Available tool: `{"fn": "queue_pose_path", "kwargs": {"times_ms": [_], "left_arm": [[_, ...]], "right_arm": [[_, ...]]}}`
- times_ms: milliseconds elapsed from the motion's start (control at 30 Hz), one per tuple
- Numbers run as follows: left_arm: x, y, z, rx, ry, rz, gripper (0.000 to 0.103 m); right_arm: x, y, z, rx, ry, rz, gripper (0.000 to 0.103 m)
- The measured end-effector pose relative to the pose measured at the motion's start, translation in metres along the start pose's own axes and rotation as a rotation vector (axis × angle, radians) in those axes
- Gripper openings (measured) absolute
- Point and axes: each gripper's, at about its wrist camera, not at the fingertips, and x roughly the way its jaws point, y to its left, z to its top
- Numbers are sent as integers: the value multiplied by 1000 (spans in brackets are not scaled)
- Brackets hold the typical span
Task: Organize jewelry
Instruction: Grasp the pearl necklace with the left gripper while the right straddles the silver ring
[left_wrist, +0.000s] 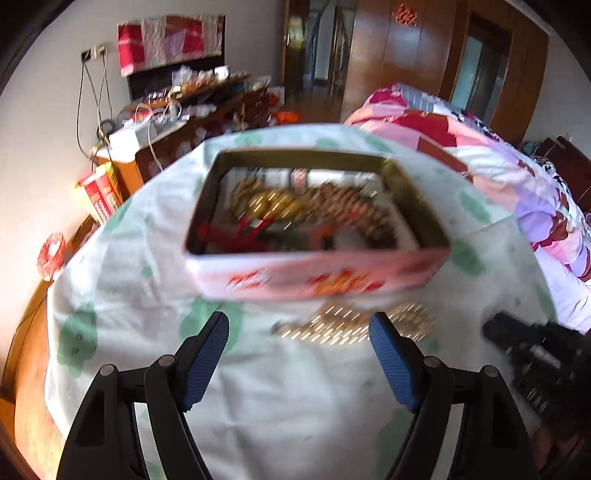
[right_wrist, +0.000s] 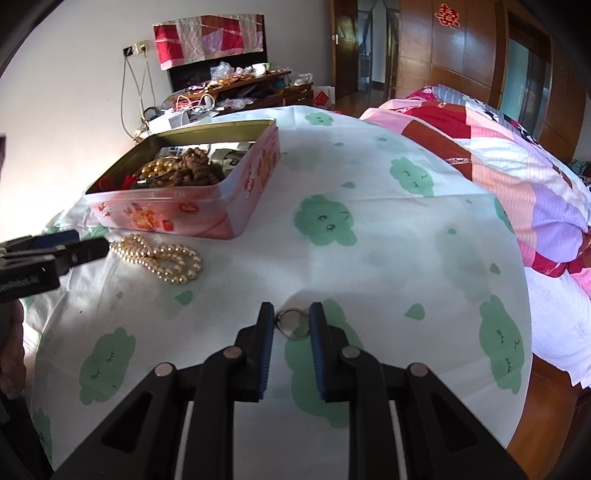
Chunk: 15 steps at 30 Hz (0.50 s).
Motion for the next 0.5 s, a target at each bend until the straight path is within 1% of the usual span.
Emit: {"fn": "queue_pose_path", "kwargs": {"times_ms": [33,133,200,233,267,433,500], "left_arm": [[4,-10,2,15,5,-10,78],[16,-28,4,51,39,-10,79],[26,-37,2,89,69,34,79],[32,-37,0,96,93,44,79],[32,-35,-1,93,93,31,79],[26,-11,-7,93,112,40,80],[27,0,-12,95,135,85,81]], "right_arm": [[0,0,0,0,0,-2,22],[0,2,0,-8,1,-7,22],[0,3,0,-11,-1,-7,22],[0,2,0,-10,-1,-6,22],[-1,2,0,-8,-2,-4,22],[0,2,0,-10,0,6,22],[0,3,0,-14,0,7,22]]}}
